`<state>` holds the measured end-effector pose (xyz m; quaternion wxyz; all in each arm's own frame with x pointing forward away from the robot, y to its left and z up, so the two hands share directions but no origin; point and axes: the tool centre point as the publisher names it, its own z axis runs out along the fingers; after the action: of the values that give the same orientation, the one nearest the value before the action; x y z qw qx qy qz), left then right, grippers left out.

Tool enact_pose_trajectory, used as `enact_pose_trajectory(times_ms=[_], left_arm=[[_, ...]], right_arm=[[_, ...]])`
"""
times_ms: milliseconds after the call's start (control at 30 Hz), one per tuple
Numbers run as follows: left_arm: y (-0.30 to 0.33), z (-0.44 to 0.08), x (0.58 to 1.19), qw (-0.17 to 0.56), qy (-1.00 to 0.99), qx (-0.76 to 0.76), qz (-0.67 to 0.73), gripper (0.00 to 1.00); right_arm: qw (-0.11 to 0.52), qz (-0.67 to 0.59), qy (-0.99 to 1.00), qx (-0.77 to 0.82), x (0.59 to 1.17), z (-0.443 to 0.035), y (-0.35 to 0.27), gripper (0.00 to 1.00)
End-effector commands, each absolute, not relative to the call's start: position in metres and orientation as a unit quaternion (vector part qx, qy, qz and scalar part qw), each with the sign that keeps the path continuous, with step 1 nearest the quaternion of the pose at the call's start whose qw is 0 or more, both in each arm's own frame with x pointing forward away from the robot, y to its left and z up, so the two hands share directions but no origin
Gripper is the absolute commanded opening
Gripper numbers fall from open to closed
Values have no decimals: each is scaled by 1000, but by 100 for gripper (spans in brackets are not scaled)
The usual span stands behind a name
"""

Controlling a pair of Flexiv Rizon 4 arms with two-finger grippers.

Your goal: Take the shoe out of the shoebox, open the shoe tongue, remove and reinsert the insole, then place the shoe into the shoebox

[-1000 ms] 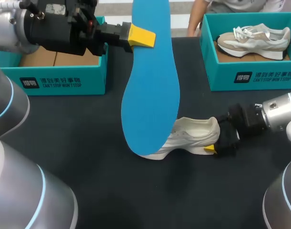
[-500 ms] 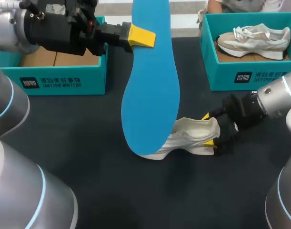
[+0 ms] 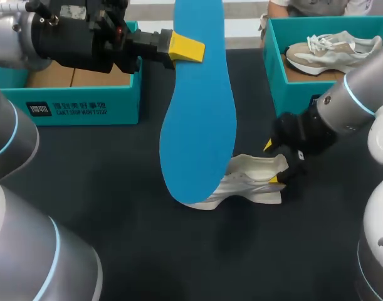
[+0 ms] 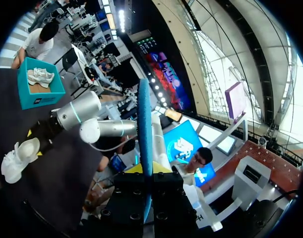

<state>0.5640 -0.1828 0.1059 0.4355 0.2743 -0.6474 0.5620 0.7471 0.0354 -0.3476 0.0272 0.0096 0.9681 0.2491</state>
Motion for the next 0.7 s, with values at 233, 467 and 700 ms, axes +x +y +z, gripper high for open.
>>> enact_pose_trajectory(times_ms=[233, 467, 700], left_arm=[[-184, 105, 565, 436, -648, 274, 562, 0], [-184, 105, 565, 436, -648, 274, 562, 0], [-184, 105, 565, 436, -648, 274, 562, 0]], right_arm=[[53, 150, 987, 4, 728, -315, 28, 100], [53, 150, 987, 4, 728, -315, 28, 100], [53, 150, 987, 4, 728, -315, 28, 100]])
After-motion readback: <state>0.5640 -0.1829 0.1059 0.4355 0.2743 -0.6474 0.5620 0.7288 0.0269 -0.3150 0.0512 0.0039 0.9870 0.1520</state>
